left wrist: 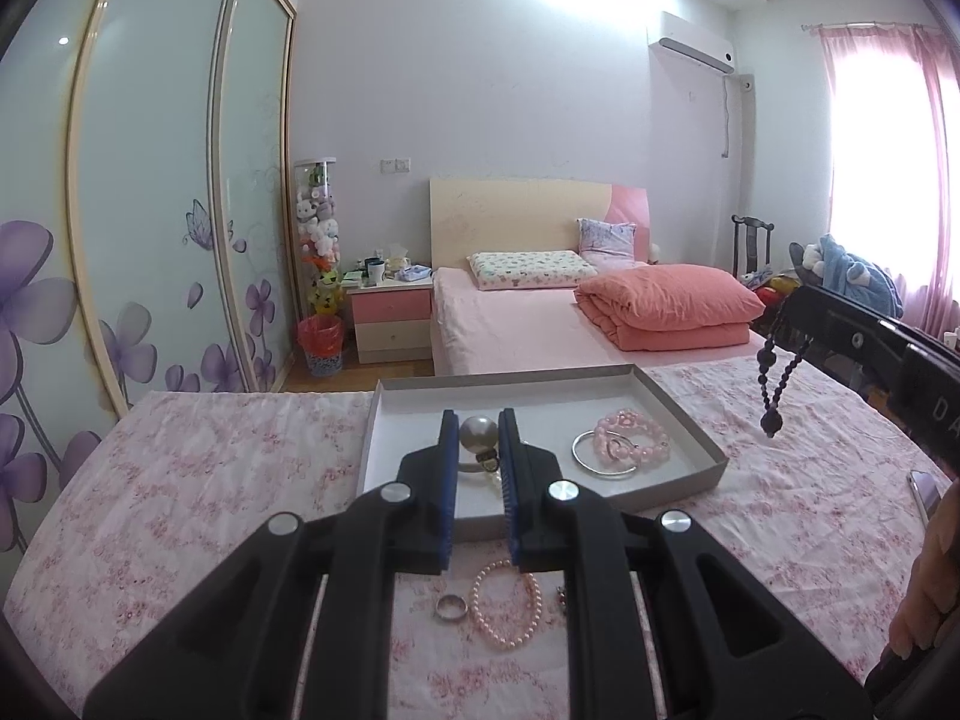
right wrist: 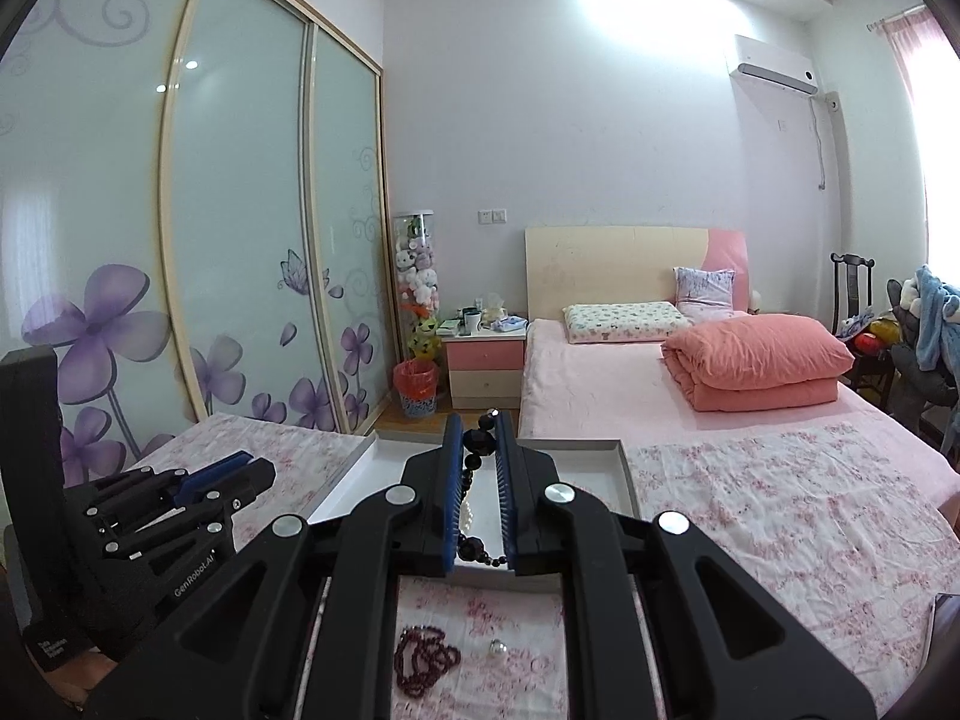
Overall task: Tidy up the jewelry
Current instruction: 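Carry the pearl earring with the left tool while the right tool carries the black strand toward the tray, then open the left tool over the grey tray while the right tool releases the black strand there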
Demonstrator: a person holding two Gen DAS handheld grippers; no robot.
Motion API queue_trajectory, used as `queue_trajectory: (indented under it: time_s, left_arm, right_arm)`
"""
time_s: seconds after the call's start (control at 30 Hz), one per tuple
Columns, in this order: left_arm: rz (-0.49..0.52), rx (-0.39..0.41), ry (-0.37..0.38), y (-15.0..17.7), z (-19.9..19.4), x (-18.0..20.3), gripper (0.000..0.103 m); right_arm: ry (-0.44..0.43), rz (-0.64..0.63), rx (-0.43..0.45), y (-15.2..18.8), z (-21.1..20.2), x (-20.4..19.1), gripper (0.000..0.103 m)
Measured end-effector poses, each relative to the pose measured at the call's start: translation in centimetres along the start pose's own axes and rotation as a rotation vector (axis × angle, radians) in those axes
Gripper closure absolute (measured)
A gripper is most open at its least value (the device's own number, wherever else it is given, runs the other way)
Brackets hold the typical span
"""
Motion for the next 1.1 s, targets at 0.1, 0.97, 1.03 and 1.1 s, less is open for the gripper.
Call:
queue_trajectory:
  time_s: [0.1,0.97,1.03,1.1]
  left_arm:
    - [0.000,-0.004,-0.006,-0.2,0.7,0.0,0.089]
    - [-0.035,-0.131,0.041,-3.2,11.4,-1.0,0.089]
    - [-0.035,-0.152,0.048,-3.3,12.5,-0.9,0.089]
    - [-0.034,-0.166,0.053,-3.4,13.3,-0.9,0.089]
  right_arm:
    - [-0.001,0.005,-0.004,-0.1,0.8,0.2,0.091]
    - [-0.010,0.063,-0.115,-1.7,10.7,3.3,0.091]
    - [-0.017,0.078,-0.146,-1.5,12.1,3.4,0.091]
    - [-0.026,0.095,-0.180,-1.0,13.6,3.6,0.091]
Point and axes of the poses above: each gripper's, at about its wrist camera, not at the fingertips, and z roughly the way its jaws point, x to its right, y to its underside, the point moved 9 cm from there along z, roughly the way its jaws point, and after that the axes turned 14 degrees about -x, right-handed, at the moved point
